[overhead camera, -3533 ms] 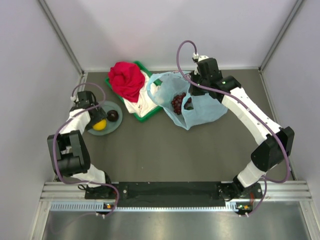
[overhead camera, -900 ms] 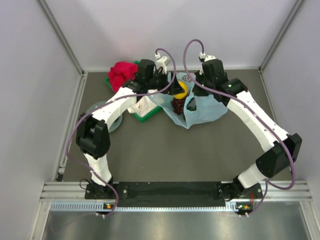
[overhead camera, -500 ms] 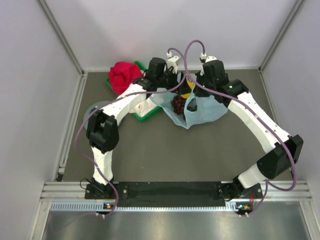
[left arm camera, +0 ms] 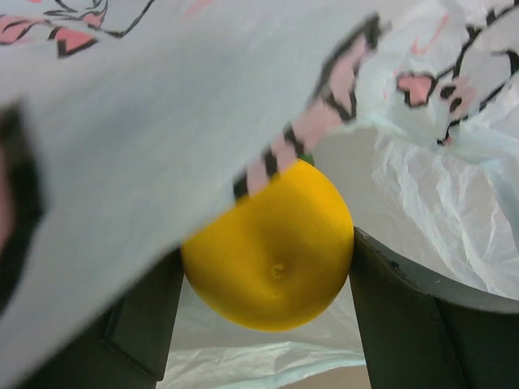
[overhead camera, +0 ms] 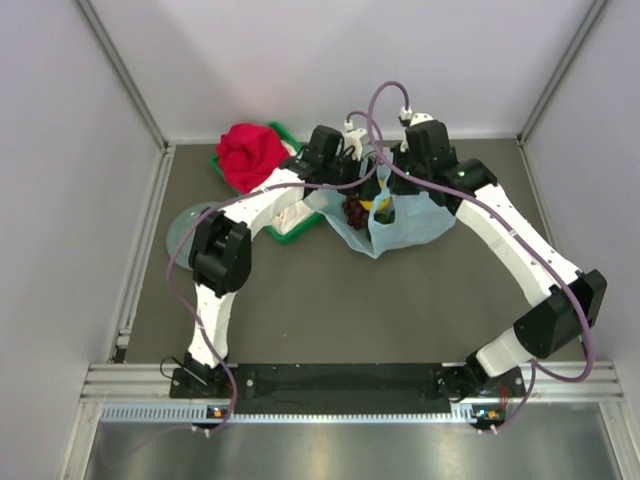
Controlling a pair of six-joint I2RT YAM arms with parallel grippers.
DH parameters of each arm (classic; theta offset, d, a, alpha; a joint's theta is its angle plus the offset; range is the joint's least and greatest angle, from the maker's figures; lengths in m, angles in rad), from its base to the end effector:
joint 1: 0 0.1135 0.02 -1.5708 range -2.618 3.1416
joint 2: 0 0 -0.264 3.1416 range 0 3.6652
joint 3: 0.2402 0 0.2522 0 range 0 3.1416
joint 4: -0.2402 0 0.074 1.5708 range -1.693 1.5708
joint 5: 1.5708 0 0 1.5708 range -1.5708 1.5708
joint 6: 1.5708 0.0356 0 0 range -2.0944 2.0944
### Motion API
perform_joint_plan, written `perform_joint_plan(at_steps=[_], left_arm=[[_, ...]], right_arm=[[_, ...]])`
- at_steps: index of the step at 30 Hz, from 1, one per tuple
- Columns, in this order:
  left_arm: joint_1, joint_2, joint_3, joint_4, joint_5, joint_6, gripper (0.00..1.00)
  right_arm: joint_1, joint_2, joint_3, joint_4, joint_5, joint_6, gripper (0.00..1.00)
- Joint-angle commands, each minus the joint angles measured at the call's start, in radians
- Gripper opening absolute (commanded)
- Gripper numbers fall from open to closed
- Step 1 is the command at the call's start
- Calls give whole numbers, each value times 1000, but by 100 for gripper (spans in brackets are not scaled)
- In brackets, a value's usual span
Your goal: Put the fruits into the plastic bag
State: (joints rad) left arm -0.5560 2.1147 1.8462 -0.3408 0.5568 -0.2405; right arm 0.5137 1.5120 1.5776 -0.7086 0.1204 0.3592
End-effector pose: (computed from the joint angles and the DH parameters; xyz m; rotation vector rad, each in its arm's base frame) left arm 0.4098 -0.2768 0.2726 0.6835 2.1653 -1.0459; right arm 0.2917 0.1597 0.3874 -0.1050 2.2284 0.3498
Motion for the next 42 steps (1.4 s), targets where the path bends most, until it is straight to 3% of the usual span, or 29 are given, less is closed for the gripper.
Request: perform_joint_plan(at_steps=[1, 6, 15, 30, 37, 42], left_arm=[[1, 21, 44, 69, 40, -5, 47], [1, 66, 56, 213, 74, -74, 48], [1, 151, 113, 284, 135, -131, 54], [2, 128, 91, 214, 98, -69, 91], [2, 94, 76, 218, 83, -59, 99], [4, 67, 70, 227, 83, -45, 99]], right_arm=[[-9, -9, 51, -26, -1, -22, 0], [-9, -9, 59, -49, 5, -26, 0], [-10, -1, 68, -63, 15, -46, 0], [-9, 17, 88, -49, 12, -65, 0], [-11, 22, 90, -55, 38, -52, 0], [-9, 28, 91, -60, 59, -39, 0]])
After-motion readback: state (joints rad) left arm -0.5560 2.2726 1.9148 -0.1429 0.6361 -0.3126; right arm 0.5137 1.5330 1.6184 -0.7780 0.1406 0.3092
